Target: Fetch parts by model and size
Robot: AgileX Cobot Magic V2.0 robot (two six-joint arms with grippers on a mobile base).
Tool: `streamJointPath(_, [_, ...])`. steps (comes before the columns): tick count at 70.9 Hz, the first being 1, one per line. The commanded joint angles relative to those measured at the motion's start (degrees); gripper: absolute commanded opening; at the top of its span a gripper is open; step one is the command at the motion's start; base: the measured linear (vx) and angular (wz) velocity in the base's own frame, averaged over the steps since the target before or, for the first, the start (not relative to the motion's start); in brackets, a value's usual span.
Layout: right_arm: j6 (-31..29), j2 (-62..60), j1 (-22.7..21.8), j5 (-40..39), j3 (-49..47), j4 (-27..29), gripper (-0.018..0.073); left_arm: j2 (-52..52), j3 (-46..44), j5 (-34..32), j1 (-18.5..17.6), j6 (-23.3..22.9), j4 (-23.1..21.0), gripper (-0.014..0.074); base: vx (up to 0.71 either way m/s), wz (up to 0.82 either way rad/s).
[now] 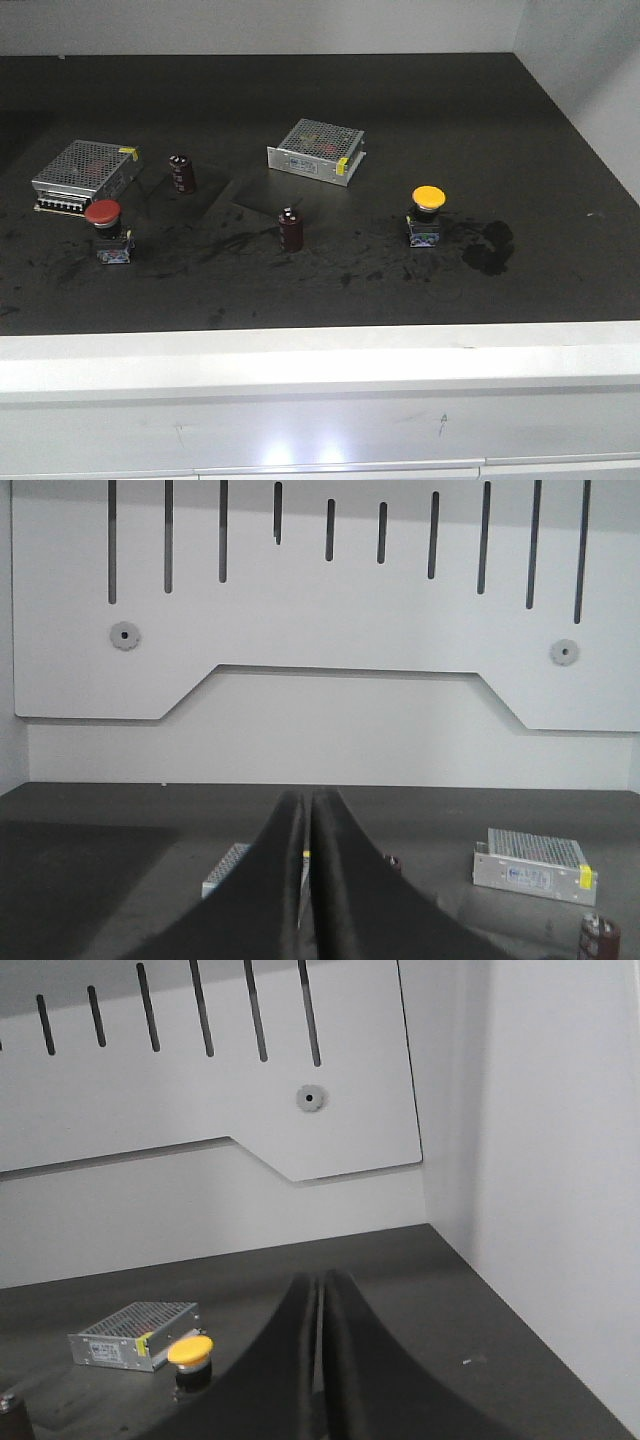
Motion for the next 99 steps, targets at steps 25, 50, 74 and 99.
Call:
streamJointPath(25, [-4.26, 30.48, 5.97, 6.54, -25.87, -5.22, -0.001, 29.44, -25.37, 18.15, -0.11, -0.4, -0.16, -0.0006, 0.0, 0.0])
streamJointPath(50, [-4.51, 40.9, 7.6, 13.2, -28.79, -5.76, -0.001, 33.46, -25.37, 21.16, -0.11, -0.41, -0.09, -0.0006, 0.0, 0.0])
streamJointPath(74, [-5.83, 42.27, 7.8, 14.58, -28.79, -7.9, 0.0073, 34.46, -25.37, 22.22, -0.11, 1.28, 1.32, 0.0043, 0.0, 0.0])
streamJointPath(99, [-5.77, 42.27, 7.8, 12.55, -28.79, -8.66, 0.0435, 34.63, -25.37, 22.56, -0.11, 1.59, 1.27, 0.0487, 0.0, 0.0])
